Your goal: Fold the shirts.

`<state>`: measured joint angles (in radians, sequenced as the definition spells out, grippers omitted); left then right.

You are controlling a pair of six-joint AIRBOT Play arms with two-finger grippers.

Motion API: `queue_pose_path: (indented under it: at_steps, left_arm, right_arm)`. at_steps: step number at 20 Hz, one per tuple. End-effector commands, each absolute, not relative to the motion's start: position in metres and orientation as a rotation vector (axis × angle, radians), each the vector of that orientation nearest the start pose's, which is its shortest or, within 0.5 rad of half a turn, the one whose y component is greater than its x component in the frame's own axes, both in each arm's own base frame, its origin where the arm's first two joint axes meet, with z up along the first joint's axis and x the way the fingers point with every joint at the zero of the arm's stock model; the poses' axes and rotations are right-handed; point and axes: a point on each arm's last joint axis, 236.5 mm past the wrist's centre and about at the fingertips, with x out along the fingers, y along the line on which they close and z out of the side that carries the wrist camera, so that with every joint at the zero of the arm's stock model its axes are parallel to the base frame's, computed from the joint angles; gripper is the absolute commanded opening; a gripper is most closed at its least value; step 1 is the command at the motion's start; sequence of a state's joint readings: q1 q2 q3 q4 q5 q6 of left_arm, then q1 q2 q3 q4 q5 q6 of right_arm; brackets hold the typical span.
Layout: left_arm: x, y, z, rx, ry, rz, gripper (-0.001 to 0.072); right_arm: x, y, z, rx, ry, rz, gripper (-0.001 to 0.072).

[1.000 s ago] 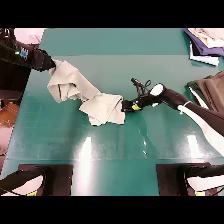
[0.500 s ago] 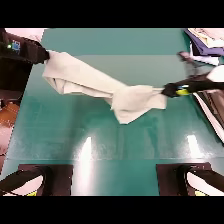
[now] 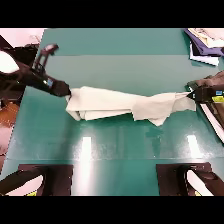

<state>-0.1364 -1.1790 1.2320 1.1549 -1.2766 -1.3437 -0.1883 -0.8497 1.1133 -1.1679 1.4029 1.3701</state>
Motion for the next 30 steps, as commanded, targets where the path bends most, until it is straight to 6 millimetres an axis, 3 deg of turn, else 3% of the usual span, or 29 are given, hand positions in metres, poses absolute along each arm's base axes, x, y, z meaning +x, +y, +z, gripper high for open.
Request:
queue_pose_path:
  at_steps: [1,2,5,7,9,12,14,18,21,25,28,29,30]
  left_arm:
    - [0.353,-0.115,0.053,-0.128,1.216,-0.441,0.0545]
    - [0.354,-0.102,0.058,-0.154,1.222,-0.418,0.0579]
    - [0.337,-0.083,0.057,-0.271,1.289,-0.403,0.0579]
    - [0.31,-0.101,0.039,-0.331,1.36,-0.496,0.0579]
    - [0.281,-0.134,0.017,-0.417,1.413,-0.605,0.0579]
    - [0.248,-0.165,-0.029,-0.407,1.482,-0.624,0.058]
    - [0.235,-0.182,-0.05,-0.39,1.497,-0.607,0.058]
    - [0.236,-0.203,-0.067,-0.349,1.452,-0.558,0.058]
    - [0.243,-0.203,-0.076,-0.299,1.421,-0.48,0.0579]
    - [0.233,-0.205,-0.096,-0.233,1.476,-0.453,0.0574]
    - [0.24,-0.209,-0.094,-0.258,1.446,-0.448,0.0245]
    - [0.24,-0.208,-0.094,-0.252,1.447,-0.449,0.0094]
    - [0.24,-0.208,-0.094,-0.248,1.447,-0.45,0.0024]
  right_arm:
    - [0.293,0.035,0.136,0.211,1.064,0.248,0.0012]
    - [0.293,0.035,0.137,0.212,1.062,0.247,0.0012]
    - [0.294,0.035,0.137,0.214,1.06,0.245,0.0012]
    - [0.295,0.034,0.137,0.215,1.055,0.243,0.0012]
    - [0.295,0.034,0.138,0.215,1.052,0.242,0.0012]
    - [0.296,0.034,0.137,0.215,1.054,0.242,0.0012]
    - [0.296,0.034,0.137,0.215,1.054,0.242,0.0012]
    - [0.296,0.034,0.137,0.215,1.054,0.242,0.0013]
    - [0.295,0.034,0.137,0.216,1.056,0.243,0.0013]
    - [0.295,0.035,0.137,0.216,1.058,0.243,0.0013]
    - [0.293,0.035,0.136,0.216,1.068,0.246,0.0013]
    - [0.292,0.035,0.135,0.216,1.072,0.247,0.0013]
    - [0.291,0.036,0.135,0.216,1.077,0.249,0.0013]
